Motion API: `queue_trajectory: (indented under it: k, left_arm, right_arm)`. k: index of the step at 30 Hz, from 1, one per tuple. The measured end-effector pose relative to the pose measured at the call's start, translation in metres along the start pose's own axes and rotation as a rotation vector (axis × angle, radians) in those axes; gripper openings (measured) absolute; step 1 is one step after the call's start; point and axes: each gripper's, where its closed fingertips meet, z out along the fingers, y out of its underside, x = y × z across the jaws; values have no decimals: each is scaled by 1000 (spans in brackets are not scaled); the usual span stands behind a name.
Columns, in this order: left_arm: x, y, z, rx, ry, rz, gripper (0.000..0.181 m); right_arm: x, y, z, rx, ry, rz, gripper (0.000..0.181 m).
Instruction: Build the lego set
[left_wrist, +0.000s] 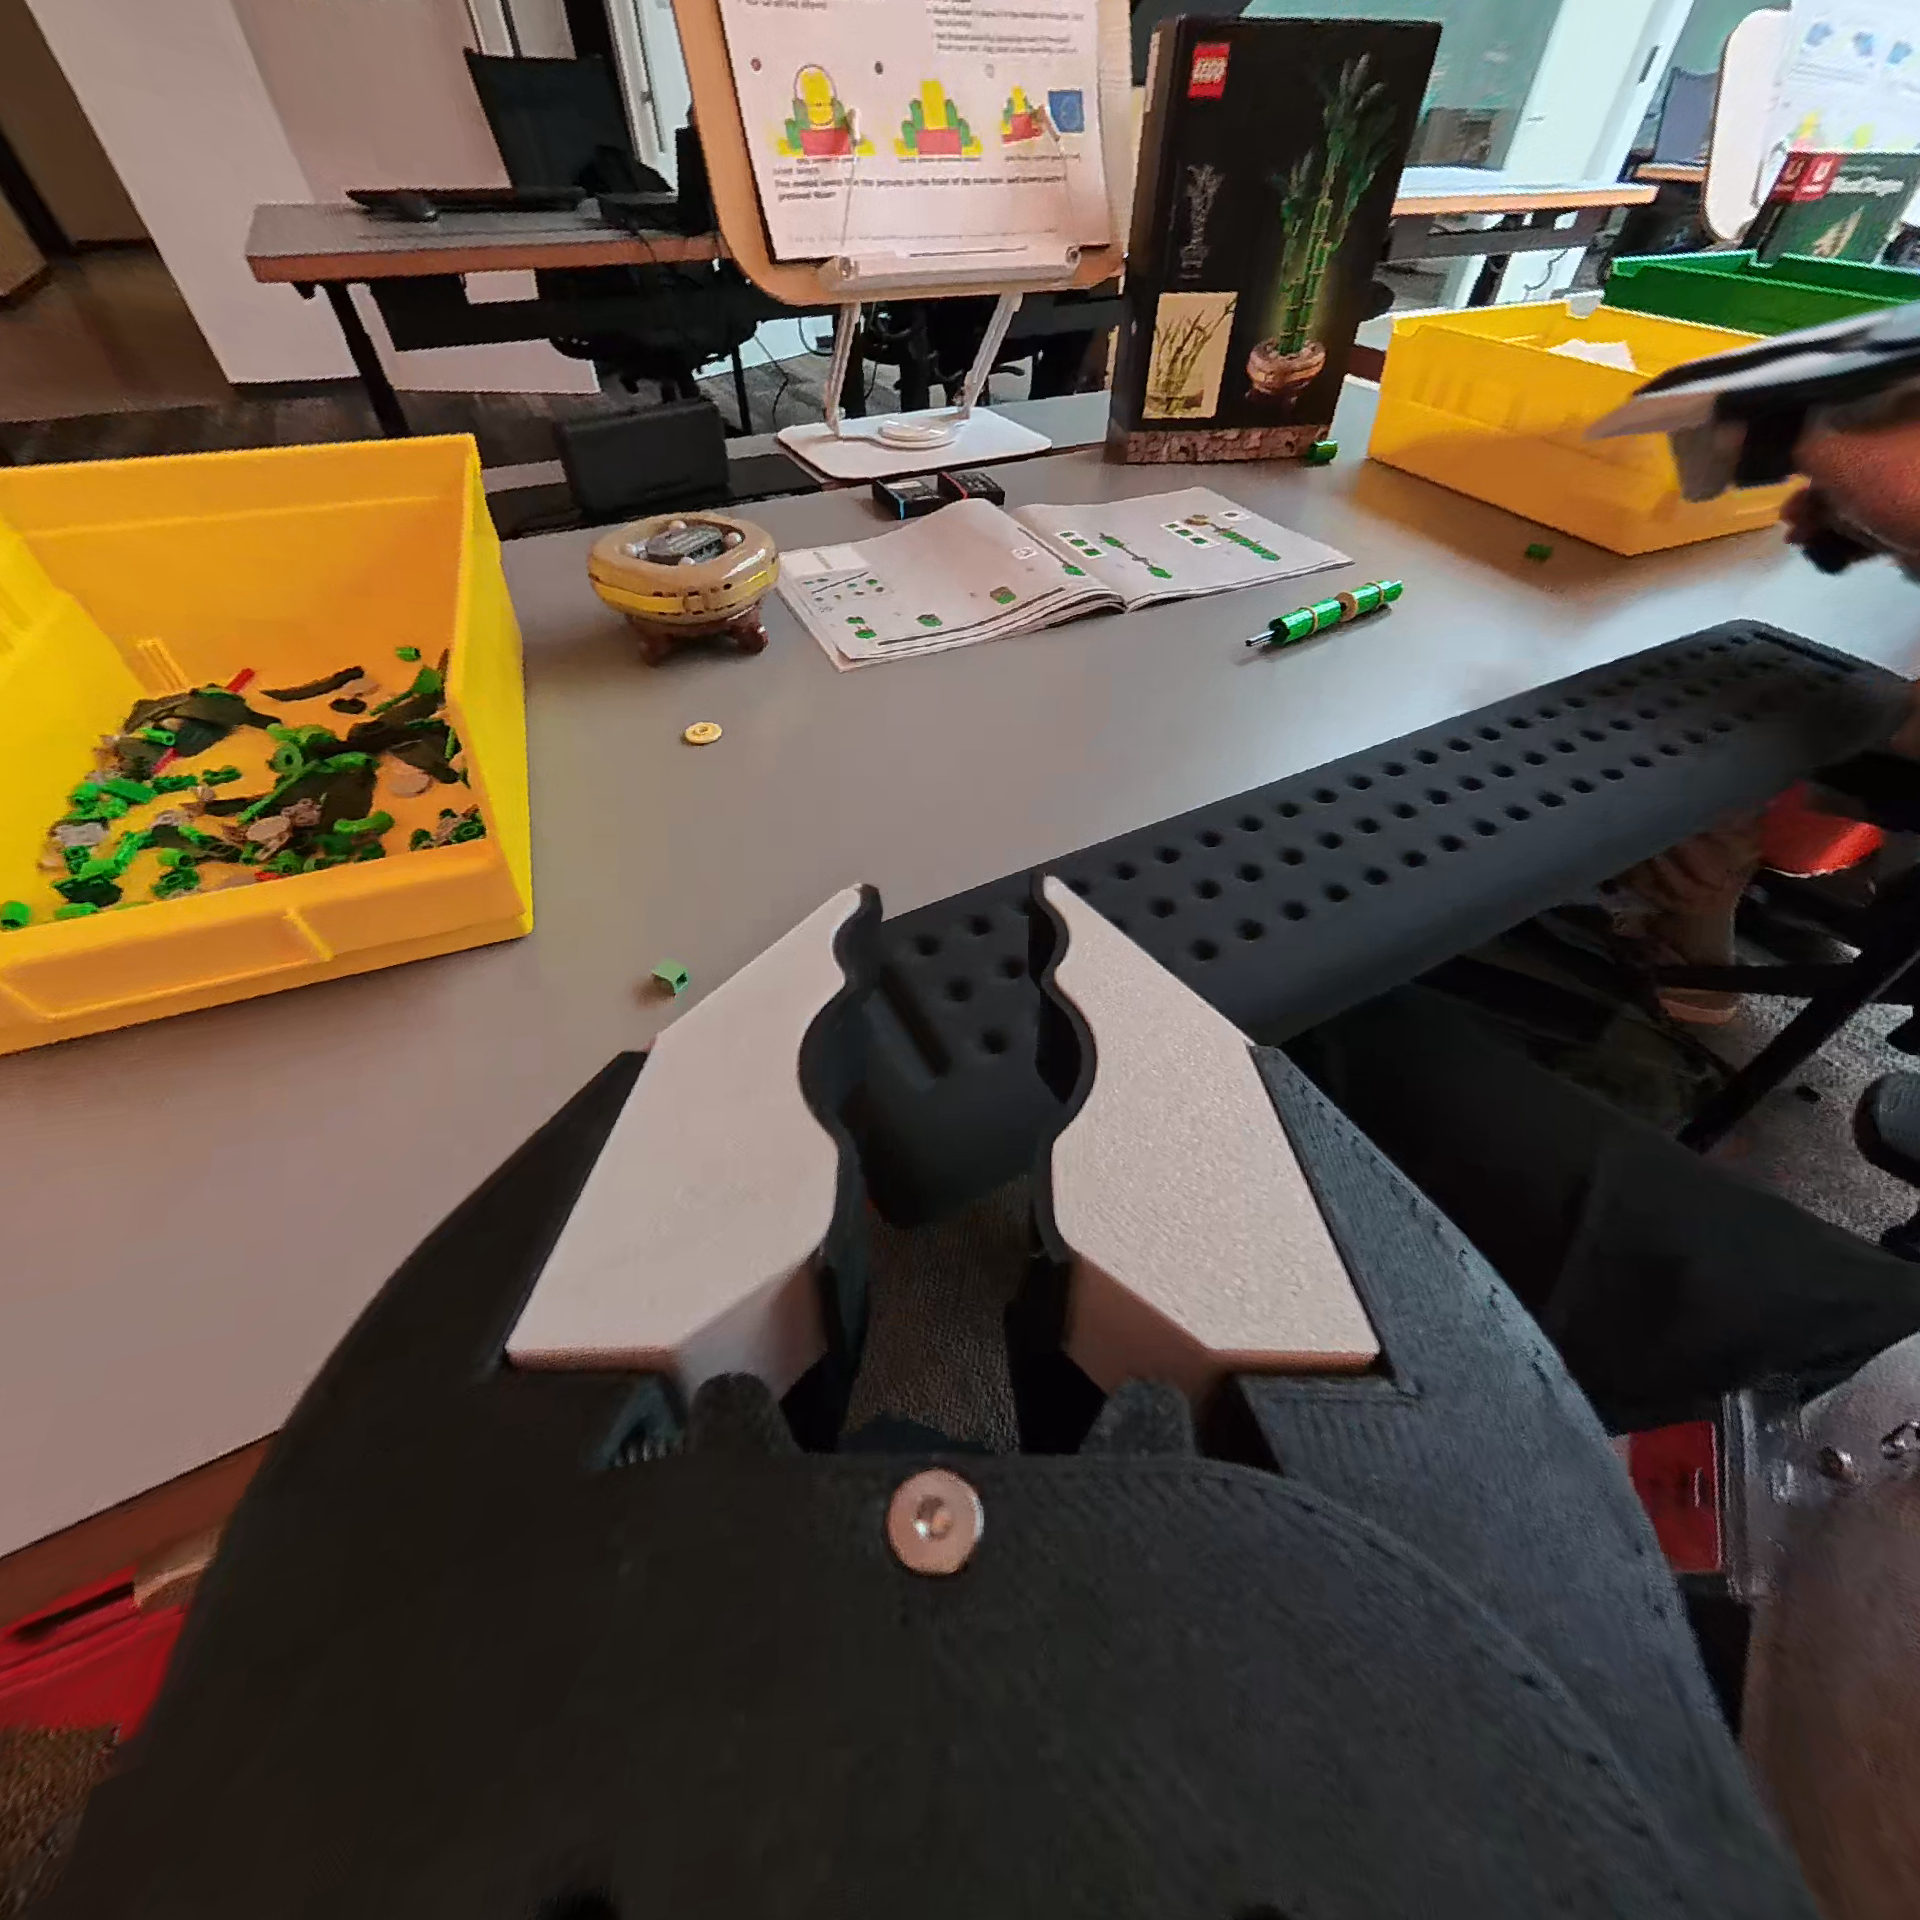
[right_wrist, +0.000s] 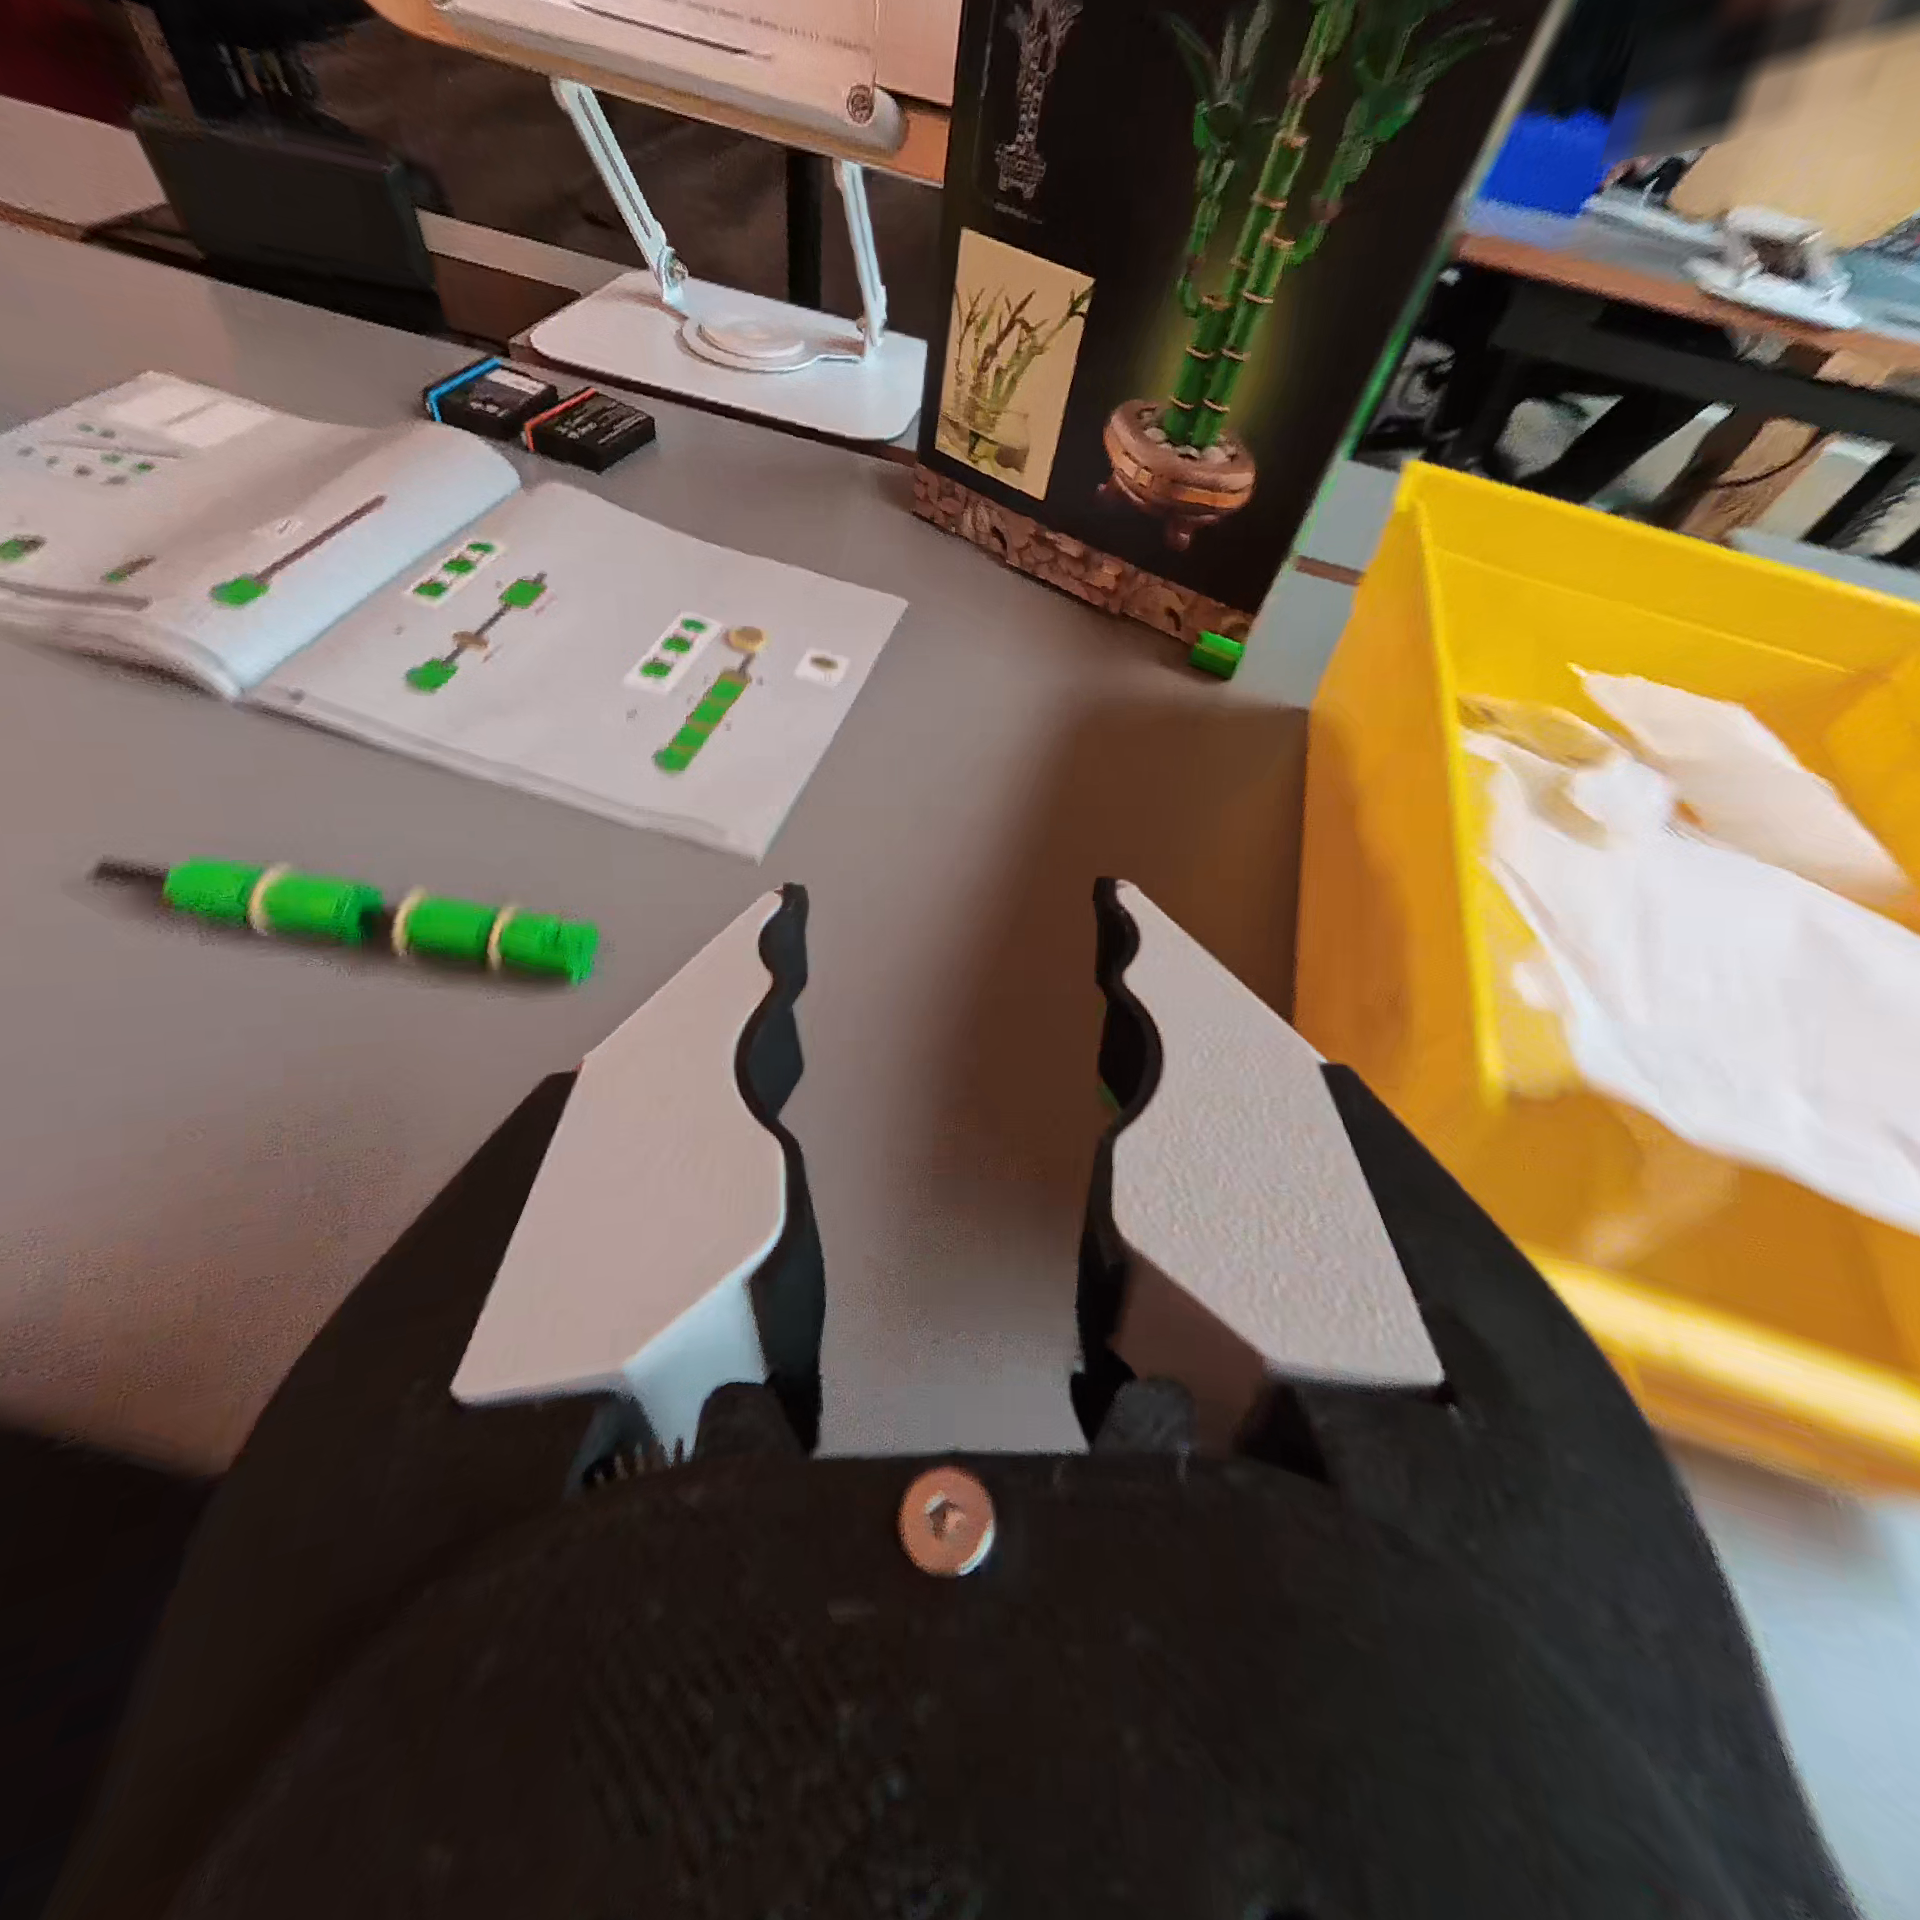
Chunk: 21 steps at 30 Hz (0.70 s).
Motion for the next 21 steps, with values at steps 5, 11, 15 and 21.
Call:
queue_trajectory:
  k: [5,11,15,21]
  left_arm:
    - [-4,-4,4,-3,-48,-13,26]
    - [-4,-2,4,-16,-89,-34,25]
    - [-4,-6,9,-9,-77,-39,26]
    - [3,-8,20,-25,-53,-26,26]
  right_arm:
    - [46,-7,145,-193,52,45,55]
    - [88,8,217,-280,159,125,62]
    - [98,19,234,-295,190,147,63]
    - [104,22,250,-340,210,161,55]
